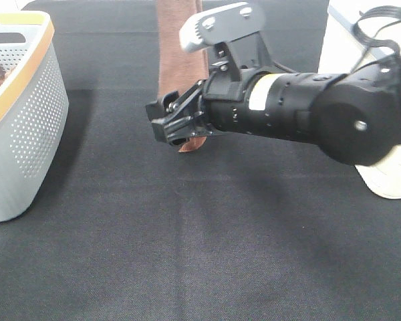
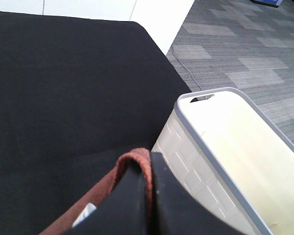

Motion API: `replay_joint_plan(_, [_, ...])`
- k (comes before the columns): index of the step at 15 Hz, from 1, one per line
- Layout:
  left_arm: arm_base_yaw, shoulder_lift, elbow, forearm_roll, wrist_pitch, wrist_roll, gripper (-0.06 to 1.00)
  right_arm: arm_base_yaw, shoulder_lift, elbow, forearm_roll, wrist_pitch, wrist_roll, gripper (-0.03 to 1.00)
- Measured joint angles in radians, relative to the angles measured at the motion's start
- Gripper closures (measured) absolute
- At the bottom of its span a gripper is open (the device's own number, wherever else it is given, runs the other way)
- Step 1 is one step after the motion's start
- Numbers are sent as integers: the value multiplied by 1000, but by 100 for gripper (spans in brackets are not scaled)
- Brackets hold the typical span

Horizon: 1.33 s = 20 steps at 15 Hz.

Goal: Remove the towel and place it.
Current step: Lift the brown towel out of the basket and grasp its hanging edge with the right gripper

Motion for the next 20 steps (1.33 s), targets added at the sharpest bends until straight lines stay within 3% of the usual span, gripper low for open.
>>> replay_joint_plan(2, [-5, 0, 0, -5, 0, 0, 94, 1, 24, -15, 53, -19, -170, 19])
replay_joint_plan(3, [-6, 0, 0, -8, 0, 0, 94, 8, 29, -15, 56, -29, -194, 19])
replay_joint_plan(7, [-7, 0, 0, -11, 3, 0, 94, 95, 45, -17, 79, -126, -233, 19])
replay_joint_plan(9, [-7, 0, 0, -16, 10, 0, 94, 95, 60, -17, 129, -140, -234, 19])
replay_joint_plan(11, [-7, 0, 0, -18, 52, 0, 94, 83, 108, -17, 263, -152, -296, 19])
replay_joint_plan(20, [-7, -47, 0, -59, 180, 20, 94, 83, 163, -17, 419, -233, -315, 18])
